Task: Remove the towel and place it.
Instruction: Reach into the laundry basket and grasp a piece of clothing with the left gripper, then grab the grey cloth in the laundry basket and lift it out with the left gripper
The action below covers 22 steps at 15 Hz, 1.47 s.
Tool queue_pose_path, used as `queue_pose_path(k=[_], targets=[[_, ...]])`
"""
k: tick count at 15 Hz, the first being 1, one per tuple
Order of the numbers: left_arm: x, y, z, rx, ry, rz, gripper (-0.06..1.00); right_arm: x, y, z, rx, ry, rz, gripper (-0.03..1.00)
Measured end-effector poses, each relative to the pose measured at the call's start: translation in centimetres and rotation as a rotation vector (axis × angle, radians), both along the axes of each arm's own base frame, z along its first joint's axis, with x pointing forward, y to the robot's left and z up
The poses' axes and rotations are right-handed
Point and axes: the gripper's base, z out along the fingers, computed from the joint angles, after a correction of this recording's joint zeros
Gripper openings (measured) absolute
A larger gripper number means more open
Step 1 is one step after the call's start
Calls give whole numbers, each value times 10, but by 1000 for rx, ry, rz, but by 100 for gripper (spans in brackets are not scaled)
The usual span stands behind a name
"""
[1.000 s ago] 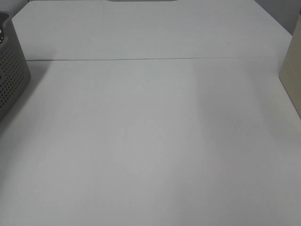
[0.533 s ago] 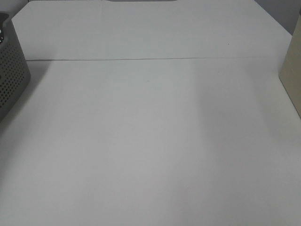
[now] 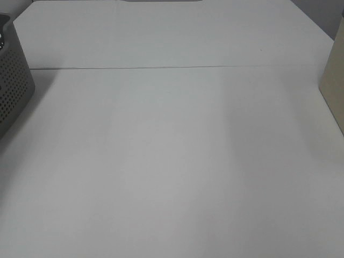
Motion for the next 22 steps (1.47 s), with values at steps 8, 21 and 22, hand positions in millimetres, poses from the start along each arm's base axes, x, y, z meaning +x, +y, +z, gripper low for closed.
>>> queue_pose_path(k=[8, 21, 22], targets=[[-1, -9, -7, -40, 53, -19, 88, 0, 0, 0, 0, 0, 0, 75], [-2, -5, -23, 0, 127, 48, 42, 0, 0, 0, 0, 0, 0, 75], [-3, -3, -23, 14, 127, 59, 27, 0, 0, 0, 0, 0, 0, 75]])
